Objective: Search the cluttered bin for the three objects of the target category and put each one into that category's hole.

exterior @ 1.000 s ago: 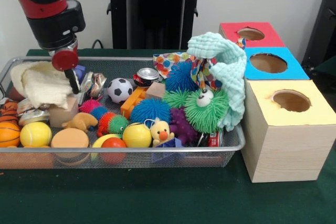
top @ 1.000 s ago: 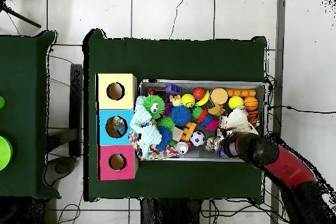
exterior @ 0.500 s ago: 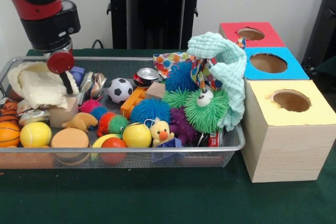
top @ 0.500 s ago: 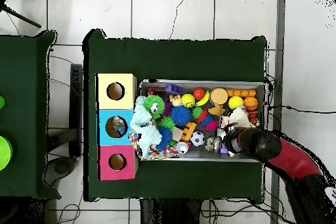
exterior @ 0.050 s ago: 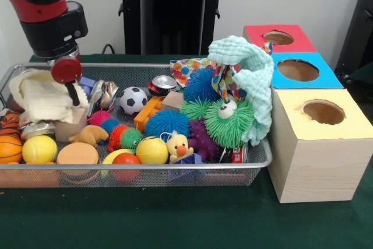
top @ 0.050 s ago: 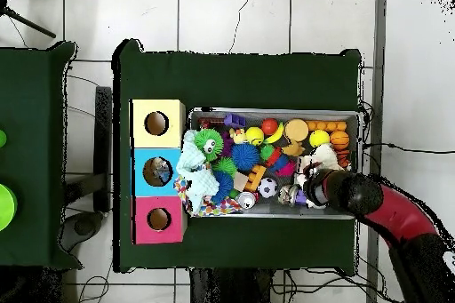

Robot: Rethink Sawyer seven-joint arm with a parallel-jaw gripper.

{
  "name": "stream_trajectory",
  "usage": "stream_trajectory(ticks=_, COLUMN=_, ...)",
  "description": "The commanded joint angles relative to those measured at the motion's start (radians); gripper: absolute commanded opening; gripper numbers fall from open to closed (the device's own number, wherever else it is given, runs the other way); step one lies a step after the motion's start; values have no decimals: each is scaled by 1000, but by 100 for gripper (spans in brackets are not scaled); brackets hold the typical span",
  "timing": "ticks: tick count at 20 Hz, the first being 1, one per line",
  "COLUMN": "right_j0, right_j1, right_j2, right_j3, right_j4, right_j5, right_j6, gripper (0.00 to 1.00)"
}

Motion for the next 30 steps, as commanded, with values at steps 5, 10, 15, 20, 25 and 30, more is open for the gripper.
stream_trajectory(ticks=5, right_j0=38, right_j1=-81, right_j2=135, right_j3=-9, right_j4=3, right_j5=-3, right_j6=-82, gripper=0)
stream_trajectory(ticks=10, right_j0=178, right_j1=-179, right_j2=58, right_j3=71, right_j4=103, right_j5=-29, right_j6=177, gripper=0)
stream_trajectory(ticks=15, right_j0=298, right_j1=-231, right_j2=-23, right_j3=107, right_j4=214, right_j5=-42, right_j6=312, gripper=0)
stream_trajectory(ticks=20, right_j0=448, right_j1=-229, right_j2=-146, right_j3=104, right_j4=313, right_j5=-100, right_j6=424, gripper=0)
stream_trajectory(ticks=25, right_j0=580, right_j1=-254, right_j2=-237, right_j3=132, right_j4=421, right_j5=-110, right_j6=493, gripper=0)
stream_trajectory(ticks=30, right_j0=603, right_j1=-272, right_j2=-260, right_j3=186, right_j4=485, right_j5=-153, right_j6=467, gripper=0)
